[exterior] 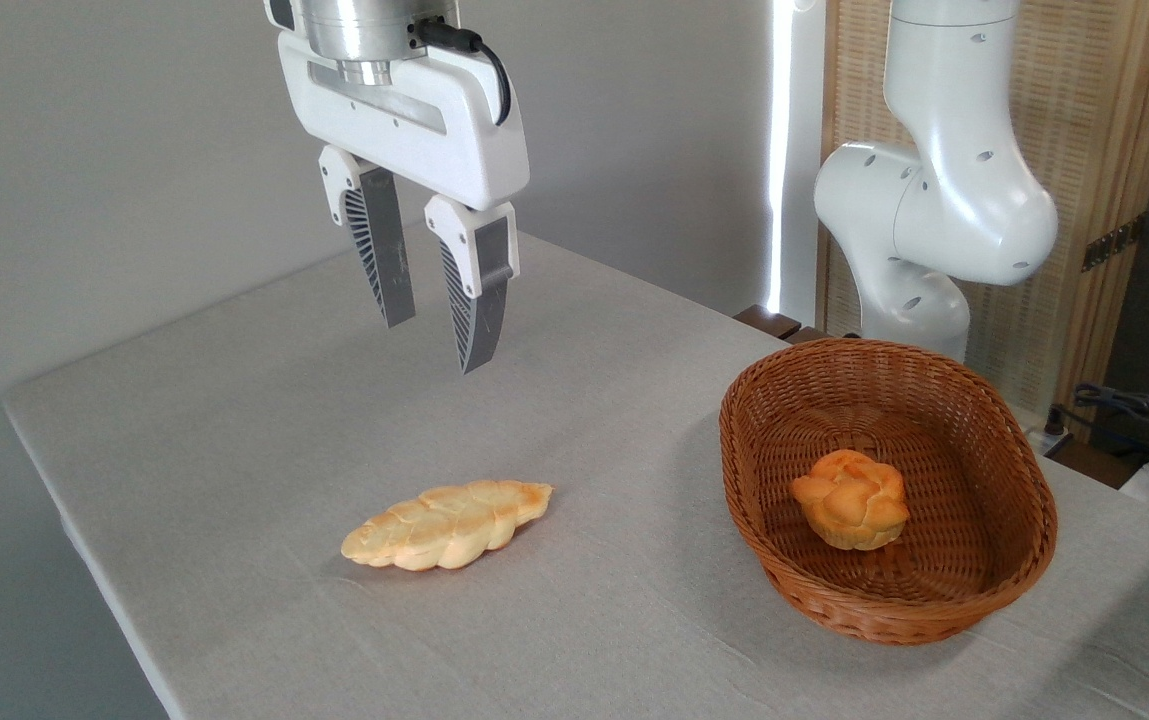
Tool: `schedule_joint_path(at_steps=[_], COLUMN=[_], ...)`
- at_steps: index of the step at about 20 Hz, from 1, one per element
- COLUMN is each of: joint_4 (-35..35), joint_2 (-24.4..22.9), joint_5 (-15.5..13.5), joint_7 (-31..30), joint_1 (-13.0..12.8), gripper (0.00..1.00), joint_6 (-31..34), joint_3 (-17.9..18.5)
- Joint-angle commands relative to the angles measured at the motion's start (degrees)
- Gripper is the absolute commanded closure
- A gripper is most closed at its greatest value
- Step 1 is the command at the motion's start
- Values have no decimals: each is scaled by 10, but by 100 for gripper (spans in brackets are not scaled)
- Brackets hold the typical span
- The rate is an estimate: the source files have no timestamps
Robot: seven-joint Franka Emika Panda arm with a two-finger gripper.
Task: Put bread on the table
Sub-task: 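Move the open gripper over the orange bun in the wicker basket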
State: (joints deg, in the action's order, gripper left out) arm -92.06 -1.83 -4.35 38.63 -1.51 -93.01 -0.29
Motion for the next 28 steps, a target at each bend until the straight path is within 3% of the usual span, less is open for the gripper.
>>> schedule_joint_path(at_steps=[1,9,11,16,17,19,21,24,28], joint_4=[10,-6,-38,-181,-215,-273,-312,-372,-435], joint_2=[4,-7,-37,-155,-180,-223,-245,-263,-266], joint_5=[7,7,6,10,21,70,106,140,181], joint_7=[-8,21,71,268,329,440,507,577,585], joint_1=[1,0,1,2,2,2,0,-3,-10], gripper=[0,0,0,0,0,0,0,0,1], joint_6=[16,20,18,23,24,24,46,60,14], joint_3=[4,15,27,74,88,113,143,182,186])
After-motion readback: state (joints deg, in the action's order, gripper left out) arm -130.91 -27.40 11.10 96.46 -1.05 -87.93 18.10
